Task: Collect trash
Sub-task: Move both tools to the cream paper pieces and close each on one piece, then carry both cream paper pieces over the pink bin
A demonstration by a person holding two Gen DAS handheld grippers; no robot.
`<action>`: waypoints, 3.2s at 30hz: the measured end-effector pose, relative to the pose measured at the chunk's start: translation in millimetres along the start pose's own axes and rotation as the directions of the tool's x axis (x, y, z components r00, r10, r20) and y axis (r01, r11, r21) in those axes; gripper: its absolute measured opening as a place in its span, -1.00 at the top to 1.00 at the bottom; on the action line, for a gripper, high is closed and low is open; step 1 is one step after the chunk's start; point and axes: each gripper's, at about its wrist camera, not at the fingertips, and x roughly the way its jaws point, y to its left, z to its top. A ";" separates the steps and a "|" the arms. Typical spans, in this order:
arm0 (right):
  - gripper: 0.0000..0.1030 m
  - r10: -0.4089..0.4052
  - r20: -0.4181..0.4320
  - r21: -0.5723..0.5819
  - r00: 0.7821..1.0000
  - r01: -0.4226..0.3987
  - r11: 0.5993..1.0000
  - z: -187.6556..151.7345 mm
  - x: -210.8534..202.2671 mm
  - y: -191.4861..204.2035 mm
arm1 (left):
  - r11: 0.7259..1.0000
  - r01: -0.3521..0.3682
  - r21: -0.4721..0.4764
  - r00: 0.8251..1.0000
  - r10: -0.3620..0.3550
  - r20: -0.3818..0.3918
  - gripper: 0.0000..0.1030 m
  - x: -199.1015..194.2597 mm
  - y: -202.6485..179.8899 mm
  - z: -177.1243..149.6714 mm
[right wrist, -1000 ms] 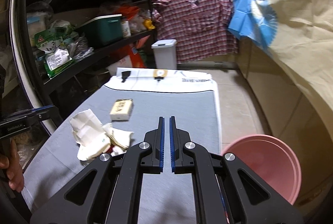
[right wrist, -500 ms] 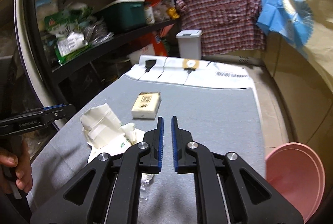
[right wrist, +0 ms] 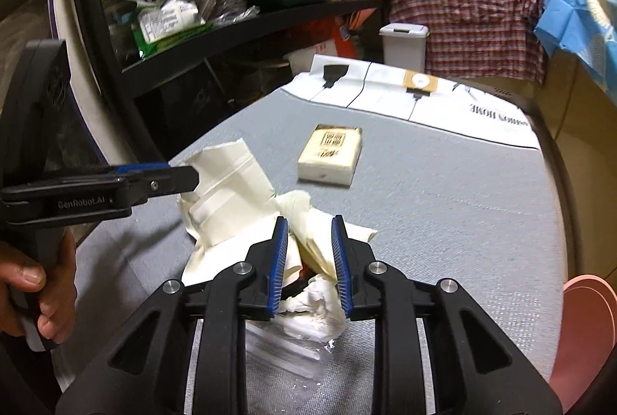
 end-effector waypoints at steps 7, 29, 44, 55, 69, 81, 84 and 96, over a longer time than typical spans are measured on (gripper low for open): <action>0.53 0.013 -0.036 -0.014 0.999 -0.014 1.000 -3.8 10.6 2.6 | 0.999 -0.018 0.035 1.000 0.018 -0.005 0.02 8.9 -4.9 -0.5; 0.98 -0.042 0.028 -0.004 0.999 0.042 0.999 -0.3 -20.1 -5.8 | 0.994 0.017 0.107 0.999 -0.022 0.045 0.95 -20.4 -17.3 9.6; 0.98 -0.109 0.102 0.119 0.989 0.096 0.988 -5.1 -68.3 -36.3 | 0.994 0.014 0.108 0.993 -0.026 0.113 0.95 -50.3 -20.0 9.5; 0.98 -0.152 0.119 0.140 0.981 0.135 0.981 -9.5 -95.8 -42.5 | 0.991 0.041 0.129 0.989 -0.059 0.135 0.96 -64.2 -33.5 5.2; 0.98 -0.235 0.177 0.188 0.956 0.202 0.961 -14.0 -166.2 -49.5 | 0.982 0.084 0.171 0.981 -0.111 0.158 0.96 -80.7 -50.8 -1.0; 0.99 -0.341 0.202 0.205 0.918 0.300 0.932 -33.3 -226.4 -78.3 | 0.971 0.090 0.221 0.978 -0.128 0.163 0.96 -85.9 -70.0 -12.1; 0.98 -0.369 0.200 0.225 0.908 0.324 0.919 -40.3 -234.5 -87.4 | 0.968 0.094 0.231 0.977 -0.134 0.163 0.96 -86.9 -75.7 -15.3; 0.99 -0.439 0.182 0.289 0.880 0.379 0.879 -64.4 -242.6 -118.8 | 0.959 0.138 0.248 0.972 -0.179 0.151 0.96 -86.1 -106.6 -26.7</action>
